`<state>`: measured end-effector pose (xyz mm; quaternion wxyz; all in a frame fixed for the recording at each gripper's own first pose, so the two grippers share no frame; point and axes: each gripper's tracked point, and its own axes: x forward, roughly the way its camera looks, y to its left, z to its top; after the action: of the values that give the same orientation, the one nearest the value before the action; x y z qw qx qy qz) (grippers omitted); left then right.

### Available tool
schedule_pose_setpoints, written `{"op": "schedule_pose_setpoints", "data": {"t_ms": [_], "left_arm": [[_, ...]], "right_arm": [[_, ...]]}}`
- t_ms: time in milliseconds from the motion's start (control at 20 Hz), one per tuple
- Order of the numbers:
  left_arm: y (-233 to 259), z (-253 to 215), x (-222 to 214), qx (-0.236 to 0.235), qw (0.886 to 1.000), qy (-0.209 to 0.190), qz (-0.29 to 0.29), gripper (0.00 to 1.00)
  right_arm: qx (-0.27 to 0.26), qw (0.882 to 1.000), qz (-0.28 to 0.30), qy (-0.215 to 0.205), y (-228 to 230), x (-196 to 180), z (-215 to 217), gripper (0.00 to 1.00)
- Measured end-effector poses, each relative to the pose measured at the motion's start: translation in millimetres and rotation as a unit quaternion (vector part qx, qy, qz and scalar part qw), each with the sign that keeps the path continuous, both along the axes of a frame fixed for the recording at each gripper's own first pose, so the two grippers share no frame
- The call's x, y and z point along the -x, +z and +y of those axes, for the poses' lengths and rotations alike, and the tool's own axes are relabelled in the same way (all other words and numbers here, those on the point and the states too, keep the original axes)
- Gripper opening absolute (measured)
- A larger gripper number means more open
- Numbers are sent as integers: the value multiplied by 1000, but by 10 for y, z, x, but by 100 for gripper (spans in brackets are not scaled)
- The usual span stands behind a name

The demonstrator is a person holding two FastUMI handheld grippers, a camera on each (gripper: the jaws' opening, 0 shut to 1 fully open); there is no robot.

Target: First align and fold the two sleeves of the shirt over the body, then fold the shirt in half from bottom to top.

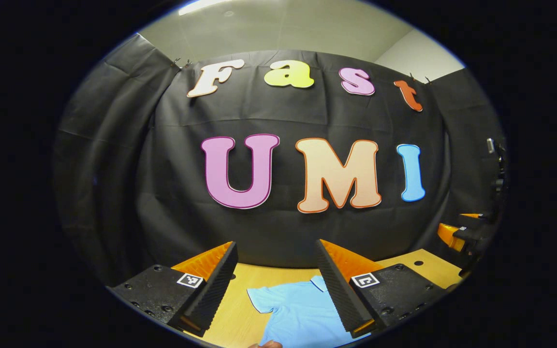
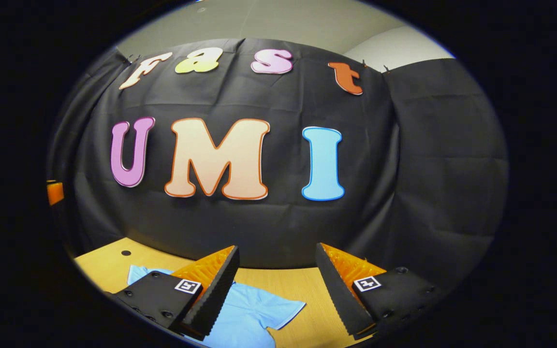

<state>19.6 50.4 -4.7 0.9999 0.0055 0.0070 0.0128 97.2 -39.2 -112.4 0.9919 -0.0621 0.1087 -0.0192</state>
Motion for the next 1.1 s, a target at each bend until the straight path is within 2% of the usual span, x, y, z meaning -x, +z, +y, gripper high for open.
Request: {"op": "schedule_pose_setpoints", "data": {"t_ms": [350,700,900,1100], "left_arm": [[-5,178,-59,-18,1000,10,2,95],[-72,340,-113,-21,999,23,12,95],[-155,401,-164,-24,999,28,24,95],[-217,431,-225,-28,999,26,32,95]], "right_arm": [[15,998,64,-15,-716,-333,-125,99],[30,991,130,-32,-1451,-492,-260,99],[31,984,168,-46,-1854,-512,-362,99],[17,972,226,-69,-2310,-446,-494,99]]}}
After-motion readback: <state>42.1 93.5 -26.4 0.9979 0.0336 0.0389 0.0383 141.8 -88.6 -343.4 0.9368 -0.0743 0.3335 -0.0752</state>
